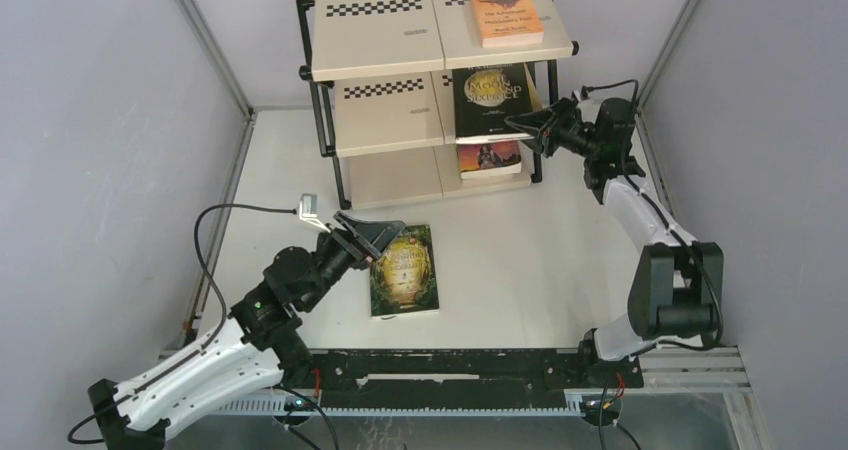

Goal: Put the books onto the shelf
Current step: Place the book on the shelf.

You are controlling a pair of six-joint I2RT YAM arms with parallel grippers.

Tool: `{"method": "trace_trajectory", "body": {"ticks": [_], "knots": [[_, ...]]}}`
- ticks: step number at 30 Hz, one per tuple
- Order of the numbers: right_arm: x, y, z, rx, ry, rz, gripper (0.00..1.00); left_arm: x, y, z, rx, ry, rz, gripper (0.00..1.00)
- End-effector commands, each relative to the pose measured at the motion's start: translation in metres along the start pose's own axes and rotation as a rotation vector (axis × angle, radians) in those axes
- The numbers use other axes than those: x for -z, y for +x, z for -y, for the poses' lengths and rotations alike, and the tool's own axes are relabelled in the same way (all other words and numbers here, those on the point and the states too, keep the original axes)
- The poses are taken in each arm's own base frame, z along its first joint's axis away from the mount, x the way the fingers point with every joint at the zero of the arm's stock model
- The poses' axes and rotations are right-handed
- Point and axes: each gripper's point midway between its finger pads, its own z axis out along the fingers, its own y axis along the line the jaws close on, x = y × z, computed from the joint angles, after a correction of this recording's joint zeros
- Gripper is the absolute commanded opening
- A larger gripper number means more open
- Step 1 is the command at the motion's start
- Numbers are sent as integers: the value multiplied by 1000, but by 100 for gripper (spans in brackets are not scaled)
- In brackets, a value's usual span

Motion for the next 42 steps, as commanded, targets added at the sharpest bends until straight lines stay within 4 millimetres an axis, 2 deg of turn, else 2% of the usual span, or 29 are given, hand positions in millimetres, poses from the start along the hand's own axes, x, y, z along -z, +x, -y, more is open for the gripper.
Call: {"method": "trace_trajectory", "body": {"ticks": [1,4,12,18,23,25,30,36,42], "knots": [[0,-12,-60,159,-176,-45,0,-9,-18,28,-16,77,17,75],[-1,-35,-52,131,-169,-37,0,-19,-21,27,-18,72,20,75],[-8,-62,-38,100,-153,-44,0,-37,-28,25,-3,72,35,74],[-12,-73,-28,69,-138,-60,0,-46,-28,24,9,74,37,73],[-12,-74,-17,35,-106,-78,0,-51,-29,23,22,74,46,73],[-11,-73,-12,27,-89,-84,5,-53,-29,23,32,78,48,72],[-7,-74,-7,15,-61,-78,26,-54,-26,20,56,84,48,71],[-7,-73,-3,-2,-38,-74,46,-52,-27,22,68,93,52,70],[-5,-69,2,-10,-6,-74,54,-48,-27,24,71,102,51,70]]}}
